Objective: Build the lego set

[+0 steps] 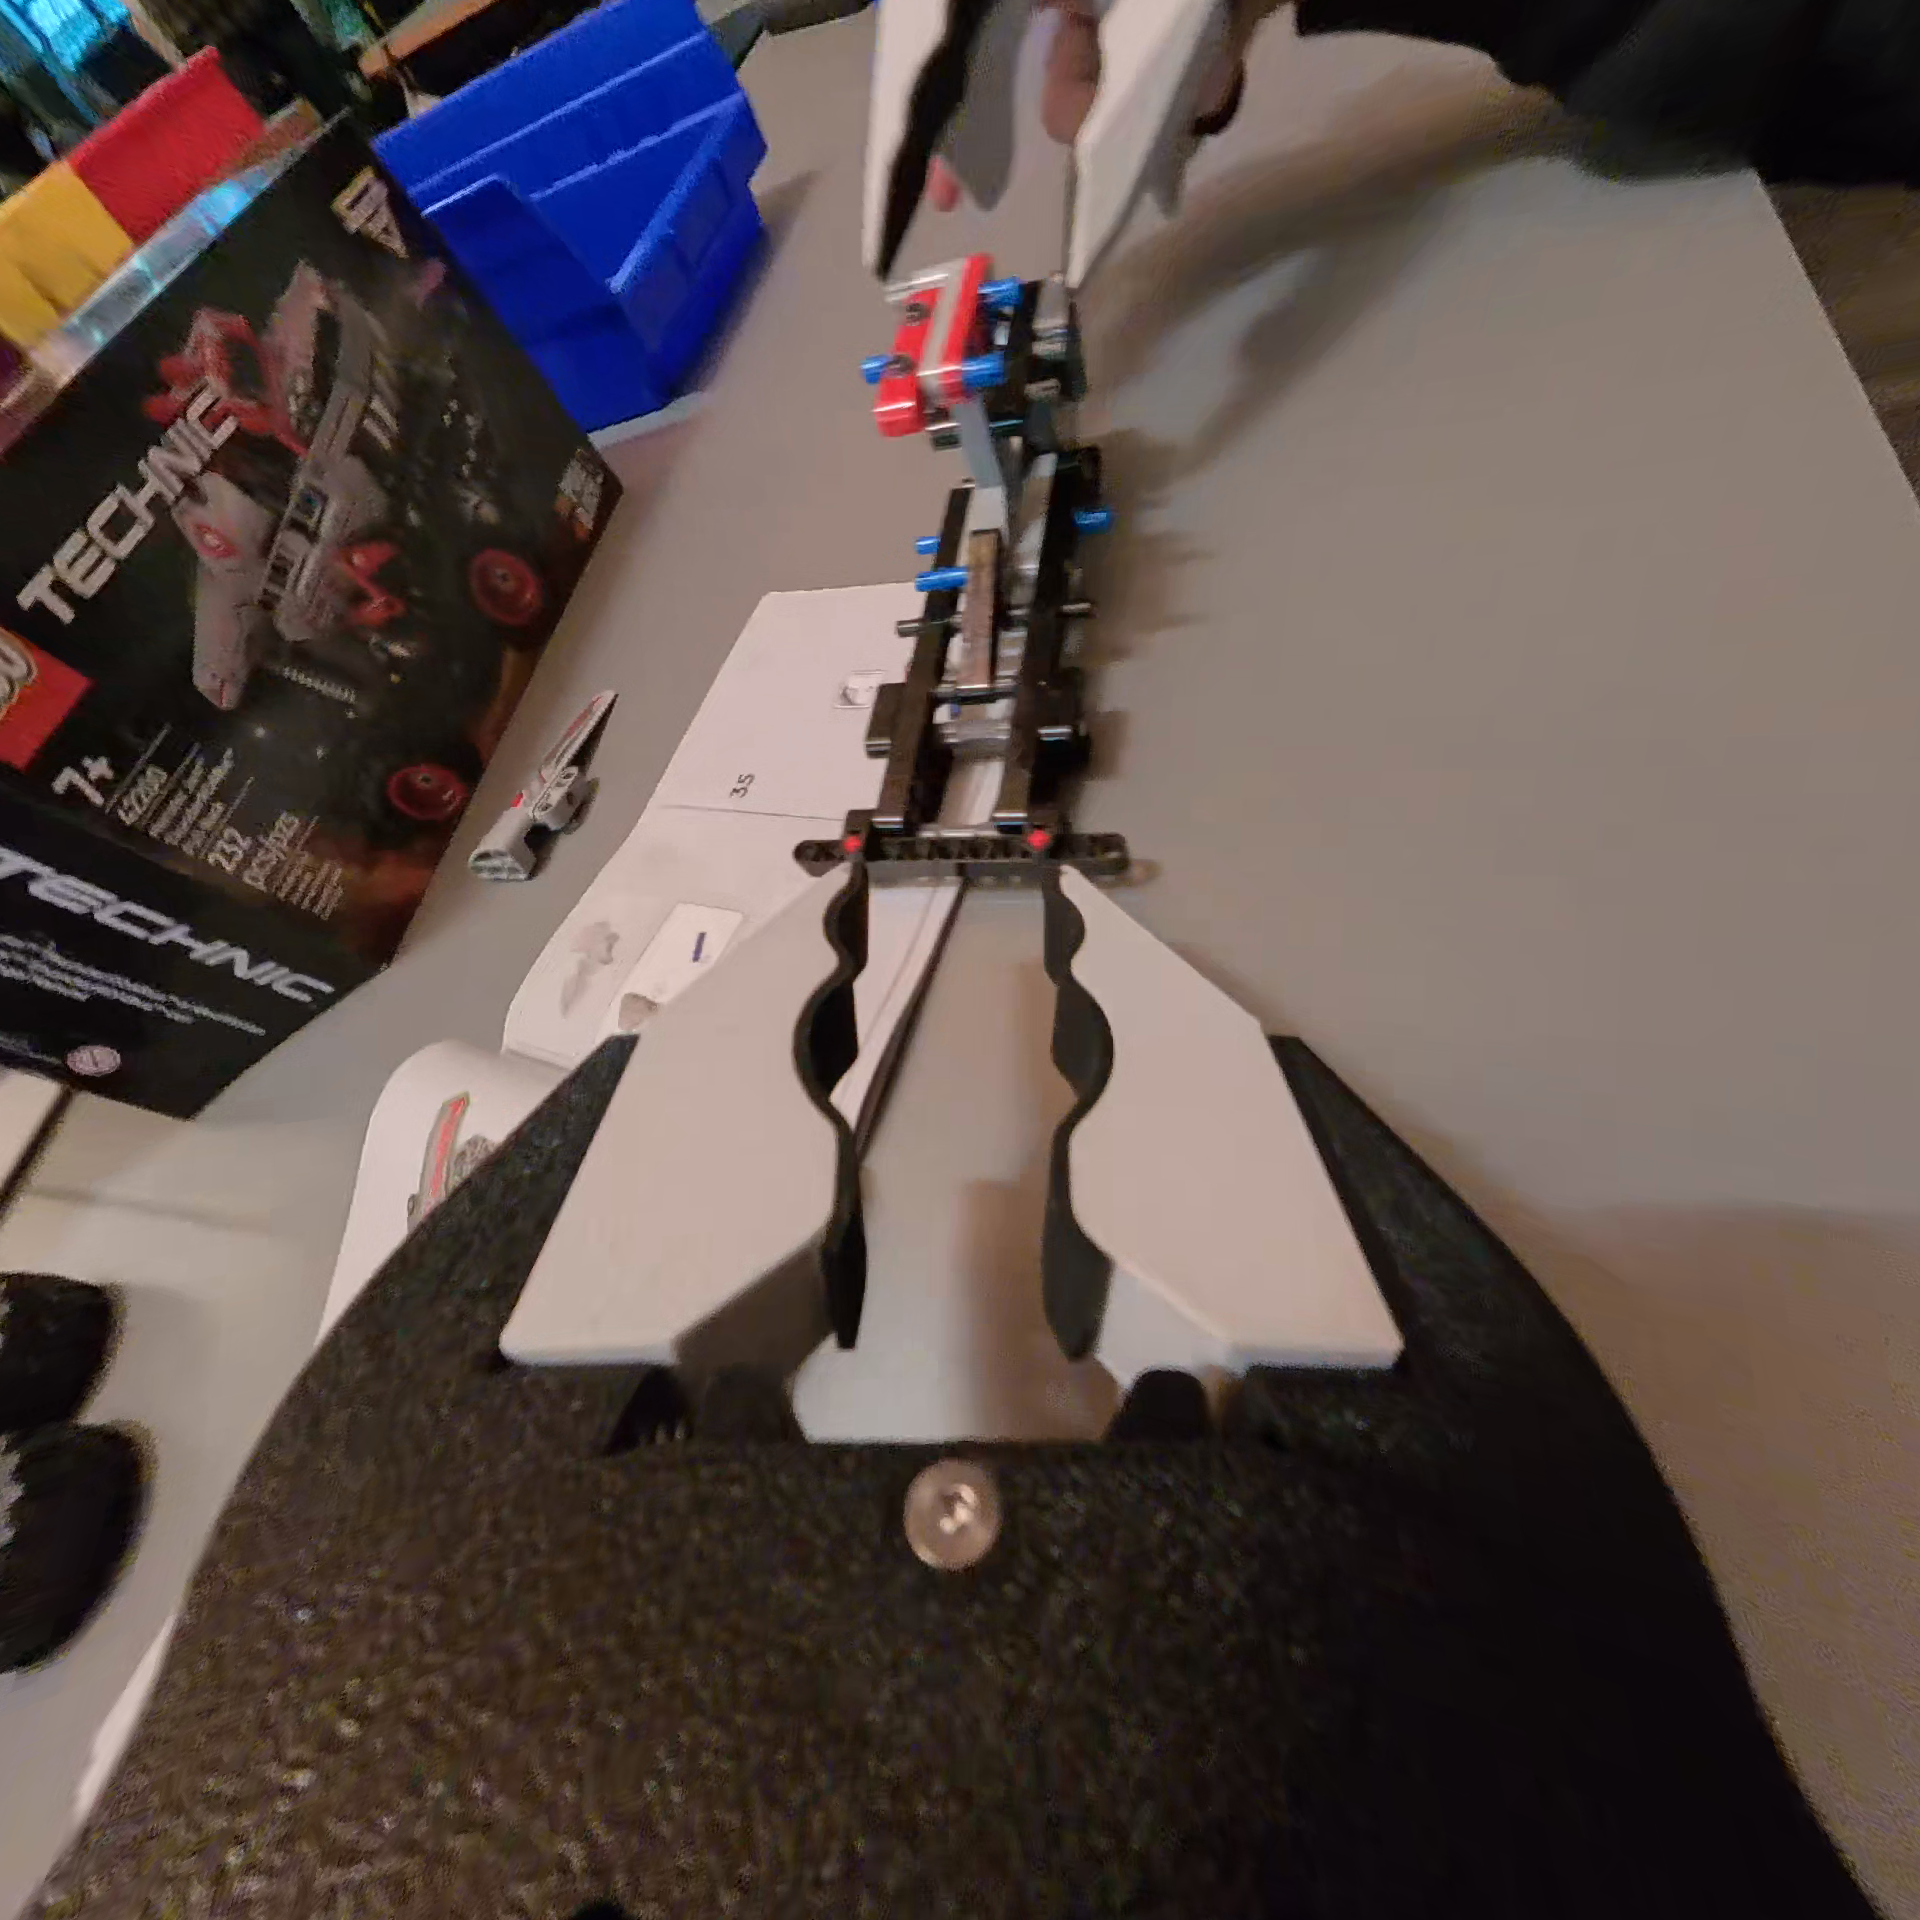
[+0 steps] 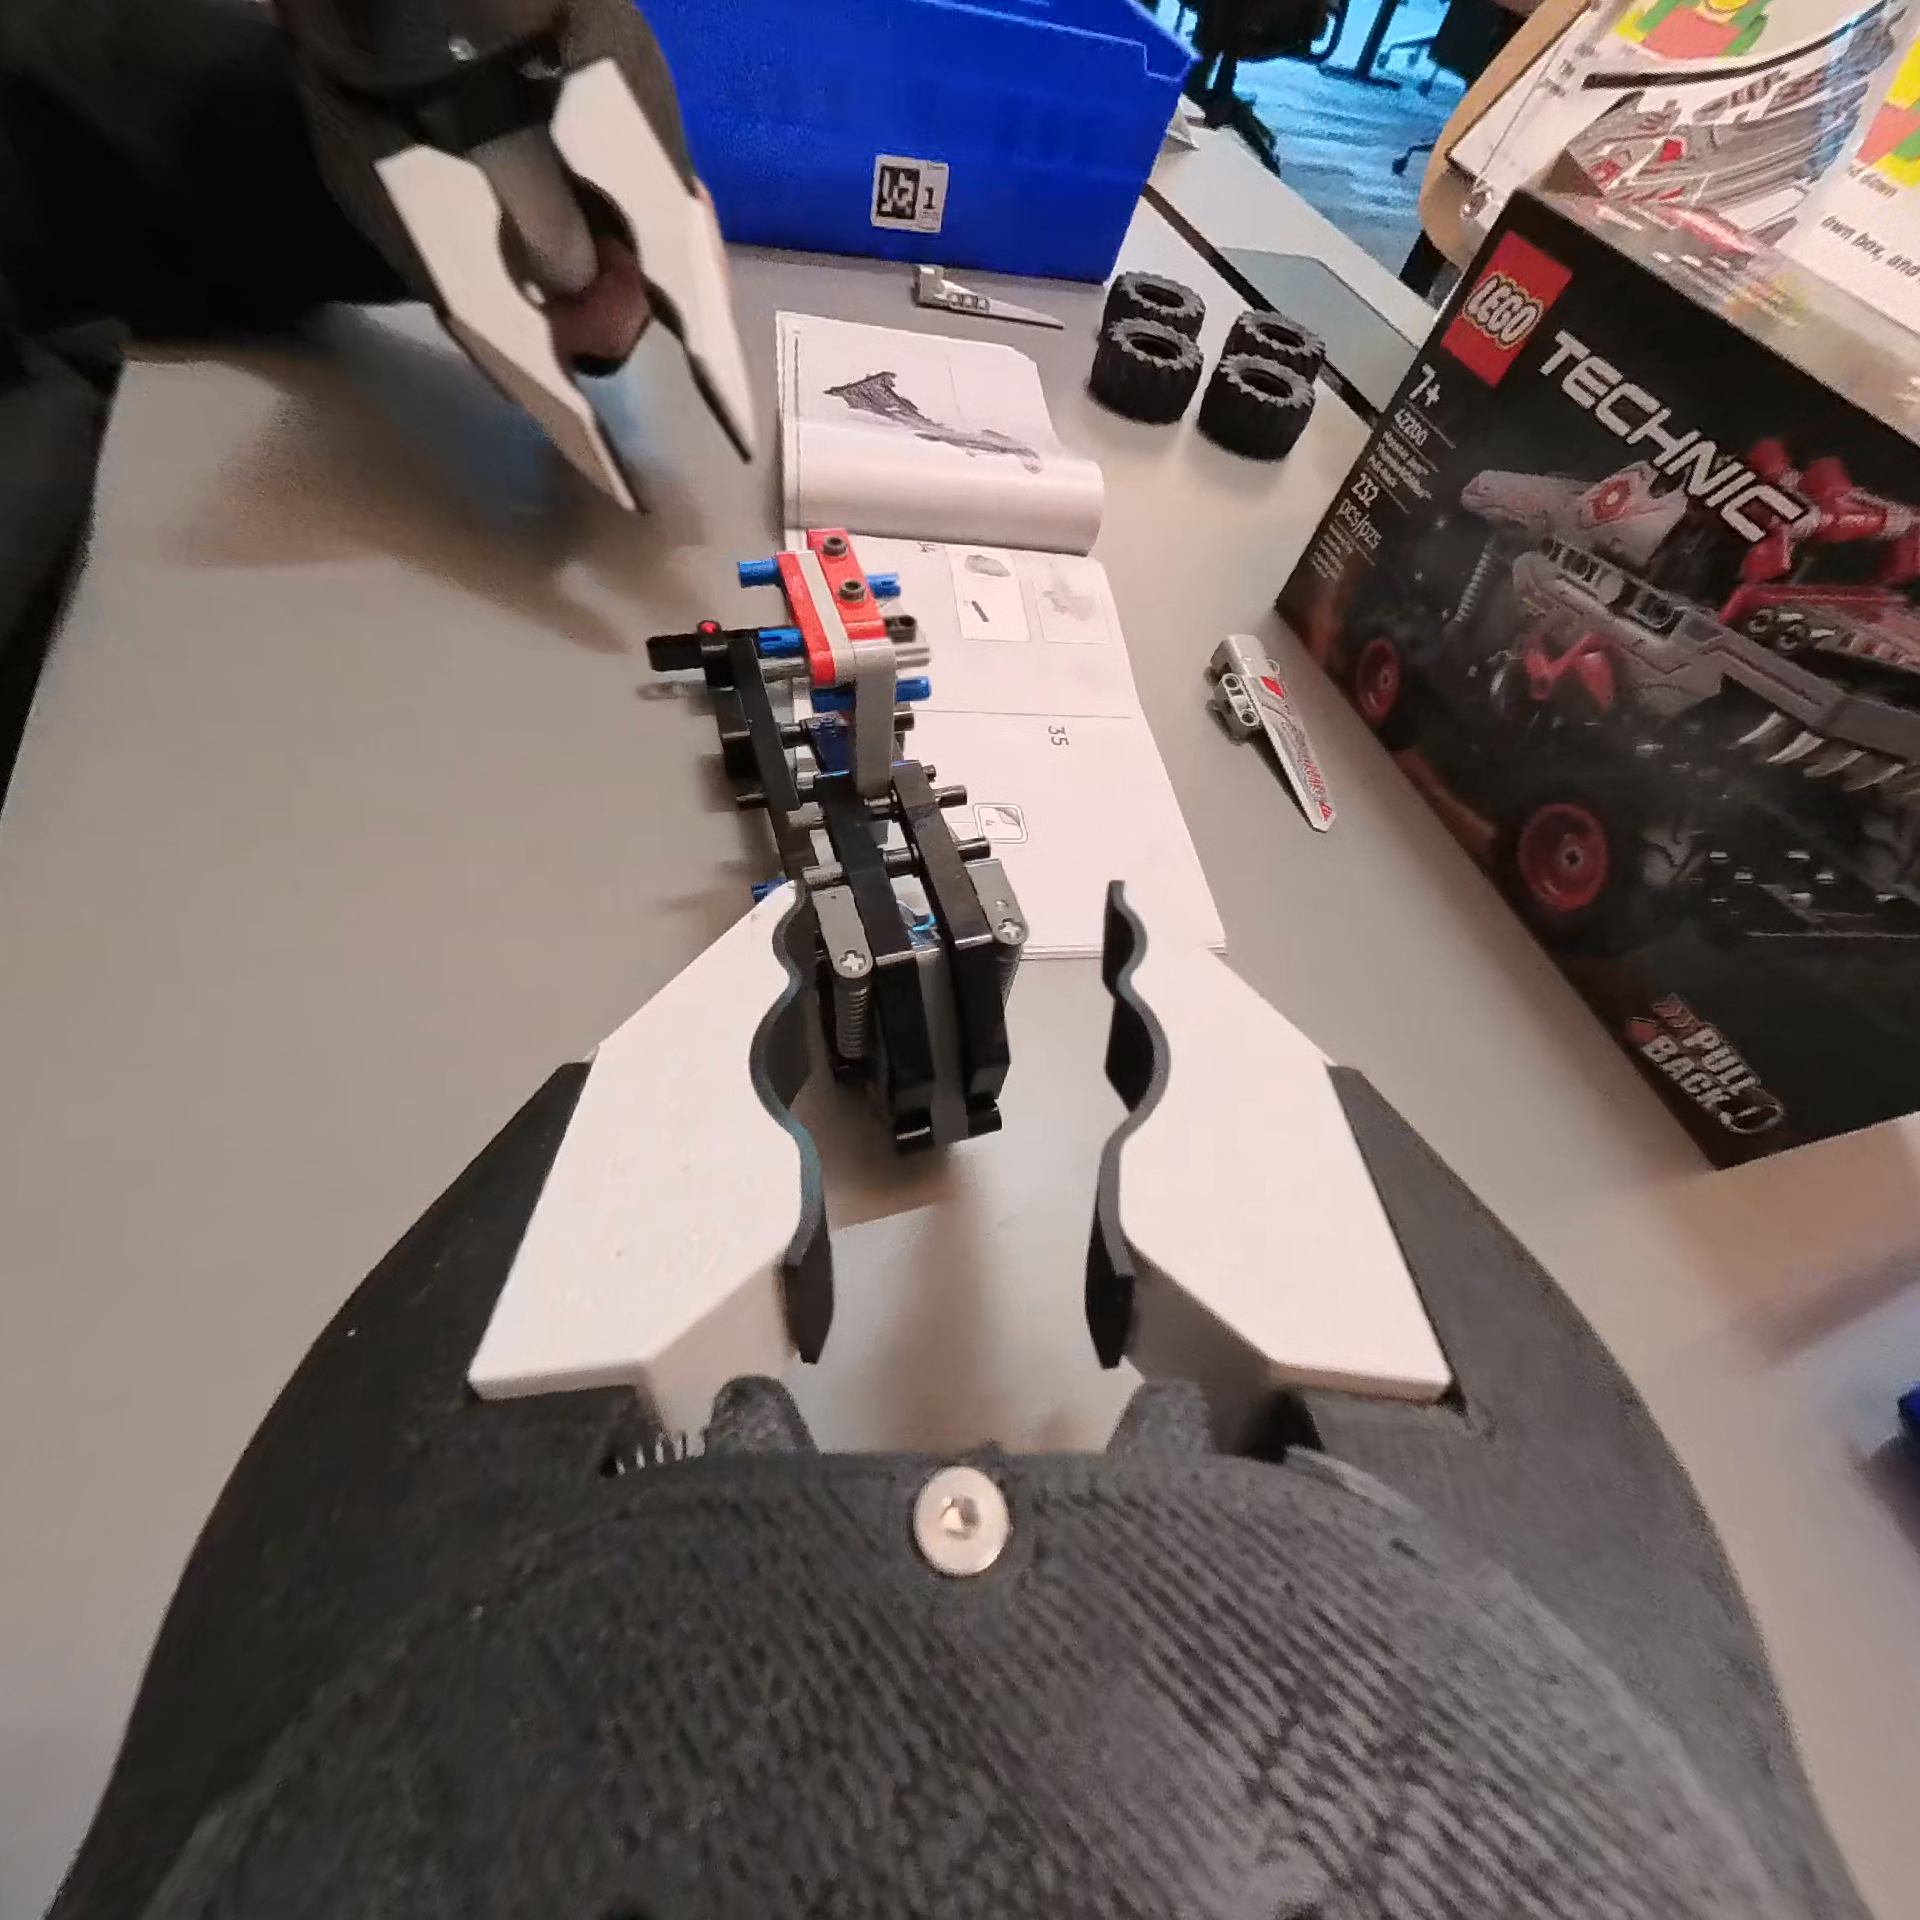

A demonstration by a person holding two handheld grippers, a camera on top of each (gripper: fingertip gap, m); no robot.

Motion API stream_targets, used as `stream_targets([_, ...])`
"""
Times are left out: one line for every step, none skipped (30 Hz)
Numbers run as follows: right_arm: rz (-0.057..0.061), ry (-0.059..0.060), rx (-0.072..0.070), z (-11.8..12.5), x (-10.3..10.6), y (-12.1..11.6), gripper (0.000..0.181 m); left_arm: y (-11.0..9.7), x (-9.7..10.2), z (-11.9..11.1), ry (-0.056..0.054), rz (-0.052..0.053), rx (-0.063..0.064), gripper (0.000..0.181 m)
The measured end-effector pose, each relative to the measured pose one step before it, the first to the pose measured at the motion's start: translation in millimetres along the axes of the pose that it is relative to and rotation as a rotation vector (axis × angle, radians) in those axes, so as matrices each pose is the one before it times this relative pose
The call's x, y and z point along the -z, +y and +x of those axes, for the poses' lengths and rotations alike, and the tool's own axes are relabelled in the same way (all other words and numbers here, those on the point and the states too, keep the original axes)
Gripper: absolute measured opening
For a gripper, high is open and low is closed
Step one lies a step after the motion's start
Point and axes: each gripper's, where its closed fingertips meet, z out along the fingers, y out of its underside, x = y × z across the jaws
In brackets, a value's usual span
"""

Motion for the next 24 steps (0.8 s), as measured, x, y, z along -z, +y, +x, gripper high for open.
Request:
stream_targets([-0.0108,-0.0127,-0.0057,-1.35,-1.69,2.52,0.054,-0.15,0.8,4.97,0.0003,-0.0018,-0.0316,0.03])
stream_targets([-0.0172,-0.0211,-0.0073,-2.39,-2.55,4.44,0.055,-0.27,0.39,3.86,-0.0007,-0.0017,-0.0238,0.03])
stream_targets([-0.0158,-0.0094,-0.0058,-0.48,-2.79,4.37,0.056,-0.55,0.35,2.84,-0.0024,0.002,-0.017,0.03])
stream_targets([-0.0063,-0.0168,-0.0093,-1.99,-2.83,3.26,0.058,-0.74,0.38,2.32,-0.0011,0.0055,-0.0104,0.029])
stream_targets([-0.0027,-0.0327,-0.0145,-4.58,-3.13,2.52,0.059,-0.45,0.27,1.75,-0.0006,0.0059,-0.0009,0.029])
stream_targets([-0.0033,-0.023,-0.0127,-3.26,-3.26,2.24,0.059,-0.44,0.5,1.09,-0.0014,0.0065,0.0066,0.029])
stream_targets([-0.0072,-0.0086,-0.004,-1.12,-3.16,2.66,0.058,-0.52,0.58,1.29,0.0022,0.0079,0.0103,0.029])
stream_targets([-0.0141,0.0093,0.0051,1.46,-2.83,3.45,0.055,-0.8,0.55,1.5,0.005,0.0094,0.0118,0.029])
stream_targets([-0.01,0.0186,0.0148,2.8,-1.54,2.28,0.046,-0.84,0.45,1.01,0.0023,0.0106,0.0115,0.029])
stream_targets([0.0045,0.0097,0.0174,1.36,-0.04,-0.28,0.043,-0.6,0.26,0.65,0.0,0.0094,0.0101,0.029])
stream_targets([0.0007,-0.0033,-0.0019,-0.29,0.24,0.0,0.042,0.05,-0.08,1.31,0.0058,0.0049,0.0075,0.028])
stream_targets([0.0016,-0.0032,-0.0093,0.02,0.53,0.07,0.042,0.86,-0.25,1.87,0.0103,0.0001,0.0035,0.029])
stream_targets([0.0058,0.0002,-0.0082,0.46,0.74,-0.02,0.042,1.03,0.01,0.48,0.0018,-0.0019,-0.0012,0.029])
stream_targets([0.0126,0.0076,-0.0035,1.38,1.15,-0.87,0.041,0.32,0.51,-0.91,-0.0061,-0.0006,-0.0043,0.029])
stream_targets([0.0236,0.0129,-0.0004,2.27,1.66,-2.8,0.041,-0.01,0.53,-0.84,-0.003,0.0029,-0.001,0.029])
stream_targets([0.0355,0.013,-0.0014,2.49,2.44,-4.73,0.041,-0.29,0.65,-0.67,0.0006,0.0049,0.0063,0.029])
stream_targets([0.0416,0.0145,0.0002,3.13,3.32,-6.14,0.04,-0.51,0.6,-1.11,-0.0012,0.0063,0.0105,0.029])
stream_targets([0.0426,0.0157,-0.0043,3.75,3.69,-6.68,0.039,-0.79,0.68,-1.16,-0.0007,0.0073,0.0105,0.029])
stream_targets([0.0372,0.0204,-0.0024,4.8,3.15,-5.74,0.039,-0.63,0.64,-0.96,0.0004,0.0063,0.0102,0.028])
stream_targets([0.0253,0.0201,-0.0036,5.06,2.02,-3.36,0.038,-0.25,0.38,-1.04,-0.0005,0.0043,0.0091,0.028])
stream_targets([0.0003,0.0086,-0.0116,3.71,0.62,1.32,0.038,-0.09,0.12,-0.94,-0.0013,0.0014,0.0071,0.028])
stream_targets([-0.0262,-0.0014,-0.0134,2.0,-0.15,6.03,0.038,0.23,-0.13,-0.5,0.0001,-0.0009,0.004,0.028])
stream_targets([-0.0346,0.0021,-0.0073,2.01,-0.33,7.48,0.038,0.28,-0.13,-0.01,0.0016,-0.002,0.0011,0.028])
stream_targets([-0.0318,0.0039,-0.0035,1.62,-0.18,6.41,0.038,0.19,-0.04,0.01,0.0,-0.0011,-0.0008,0.028])
